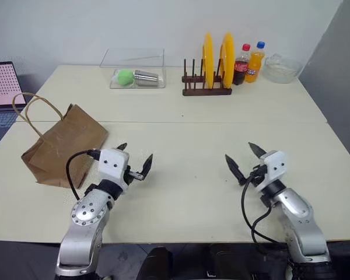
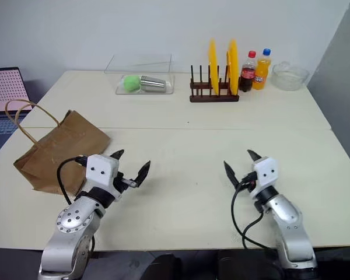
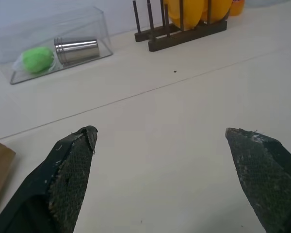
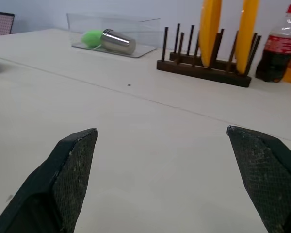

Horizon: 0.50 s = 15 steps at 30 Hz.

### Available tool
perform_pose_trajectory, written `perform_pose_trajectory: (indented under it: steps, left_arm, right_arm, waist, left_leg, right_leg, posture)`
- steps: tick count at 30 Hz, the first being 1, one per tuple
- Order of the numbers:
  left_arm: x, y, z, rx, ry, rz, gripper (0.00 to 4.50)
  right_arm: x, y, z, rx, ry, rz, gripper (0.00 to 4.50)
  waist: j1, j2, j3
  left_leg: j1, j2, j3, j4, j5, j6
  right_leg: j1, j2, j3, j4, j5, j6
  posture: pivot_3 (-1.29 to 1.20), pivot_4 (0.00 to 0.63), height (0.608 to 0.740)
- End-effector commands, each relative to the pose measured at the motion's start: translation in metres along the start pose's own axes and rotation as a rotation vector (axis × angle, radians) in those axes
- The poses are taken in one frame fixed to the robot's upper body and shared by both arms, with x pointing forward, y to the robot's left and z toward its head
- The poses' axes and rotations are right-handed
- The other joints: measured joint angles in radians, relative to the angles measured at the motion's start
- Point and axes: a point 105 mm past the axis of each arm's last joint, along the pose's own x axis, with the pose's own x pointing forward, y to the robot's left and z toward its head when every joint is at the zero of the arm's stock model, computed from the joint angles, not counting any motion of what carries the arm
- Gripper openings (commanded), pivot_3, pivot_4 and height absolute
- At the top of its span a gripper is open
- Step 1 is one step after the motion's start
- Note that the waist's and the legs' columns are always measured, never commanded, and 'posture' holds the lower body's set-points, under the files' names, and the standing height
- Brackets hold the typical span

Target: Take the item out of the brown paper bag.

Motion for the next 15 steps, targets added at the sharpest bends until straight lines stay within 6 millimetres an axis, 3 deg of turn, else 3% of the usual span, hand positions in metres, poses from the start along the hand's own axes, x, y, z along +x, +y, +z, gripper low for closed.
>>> perform_pose_trajectory:
  steps: [1, 9, 15]
  left_arm:
    - [-0.005, -0.009, 0.016, 0.013, -0.035, -0.054, 4.49]
    - [-0.002, -0.011, 0.006, 0.027, 0.009, -0.055, 4.49]
    - [0.000, -0.014, 0.005, 0.059, -0.003, -0.049, 4.49]
  right_arm:
    - [-0.004, -0.005, 0.022, -0.043, -0.061, -0.004, 4.50]
    - [-0.015, -0.011, -0.002, -0.011, 0.058, 0.003, 4.50]
    - [-0.008, -0.013, -0.011, 0.042, 0.071, -0.045, 4.50]
  waist:
    - [0.000, 0.000, 0.000]
    - [0.001, 0.000, 0.000]
    - [0.000, 0.000, 0.000]
  left_leg:
    - [0.000, 0.000, 0.000, 0.000, 0.000, 0.000]
    - [0.001, 0.000, 0.000, 0.000, 0.000, 0.000]
    - [0.002, 0.000, 0.000, 0.000, 0.000, 0.000]
  right_leg:
    - [0.000, 0.000, 0.000, 0.000, 0.000, 0.000]
    - [0.001, 0.000, 0.000, 0.000, 0.000, 0.000]
    - [0.001, 0.000, 0.000, 0.000, 0.000, 0.000]
  posture:
    - [0.00, 0.150, 0.740]
    - [0.00, 0.150, 0.740]
    - [0.00, 0.150, 0.740]
